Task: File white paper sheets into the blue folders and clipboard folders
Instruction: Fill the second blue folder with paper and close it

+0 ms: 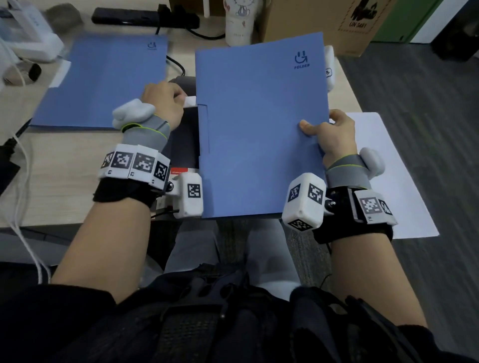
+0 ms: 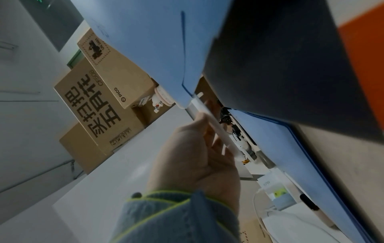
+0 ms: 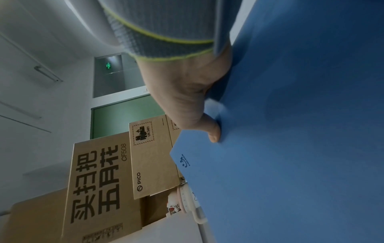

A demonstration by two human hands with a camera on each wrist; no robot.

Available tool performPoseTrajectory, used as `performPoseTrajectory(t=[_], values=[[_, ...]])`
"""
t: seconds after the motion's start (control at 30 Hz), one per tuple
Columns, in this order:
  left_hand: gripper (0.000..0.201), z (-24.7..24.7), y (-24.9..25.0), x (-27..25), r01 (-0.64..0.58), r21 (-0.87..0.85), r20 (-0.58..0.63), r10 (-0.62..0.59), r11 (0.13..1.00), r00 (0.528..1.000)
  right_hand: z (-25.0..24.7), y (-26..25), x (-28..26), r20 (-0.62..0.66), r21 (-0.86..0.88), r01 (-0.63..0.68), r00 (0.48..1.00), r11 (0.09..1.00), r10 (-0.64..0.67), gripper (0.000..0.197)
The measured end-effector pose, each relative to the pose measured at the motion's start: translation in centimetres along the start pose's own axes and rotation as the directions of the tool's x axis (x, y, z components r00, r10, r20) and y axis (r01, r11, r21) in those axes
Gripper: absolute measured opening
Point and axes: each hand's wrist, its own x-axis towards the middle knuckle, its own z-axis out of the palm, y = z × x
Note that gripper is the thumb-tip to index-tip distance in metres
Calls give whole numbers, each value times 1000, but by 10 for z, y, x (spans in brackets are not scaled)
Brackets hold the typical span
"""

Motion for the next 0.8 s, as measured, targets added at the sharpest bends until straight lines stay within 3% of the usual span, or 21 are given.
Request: performPoseTrajectory(t=[0.17, 0.37, 0.5, 0.63, 0.73, 0.8], values=[[24, -15, 1, -6, 34, -98, 12, -33, 995, 999, 0, 3, 1, 28, -54, 27, 999, 998, -25, 29], [25, -25, 6, -3, 225, -293, 112, -200, 929, 973, -5, 6, 4, 117, -56, 80, 990, 995, -73, 28], [29, -27, 5, -2, 308, -337, 161, -268, 890, 950, -6, 4, 4, 141, -69, 128, 983, 989, -118, 27], [7, -24, 4, -3, 340, -393, 184, -289, 854, 939, -5, 4, 3, 146, -43, 137, 981, 990, -129, 31], [23, -17, 0, -3, 354, -522, 183, -304, 776, 935, -3, 5, 2, 146, -5, 122, 982, 993, -120, 32], [22, -13, -2, -6, 382, -658, 248, -293, 648, 923, -1, 7, 0, 153, 46, 106, 982, 993, -112, 32]])
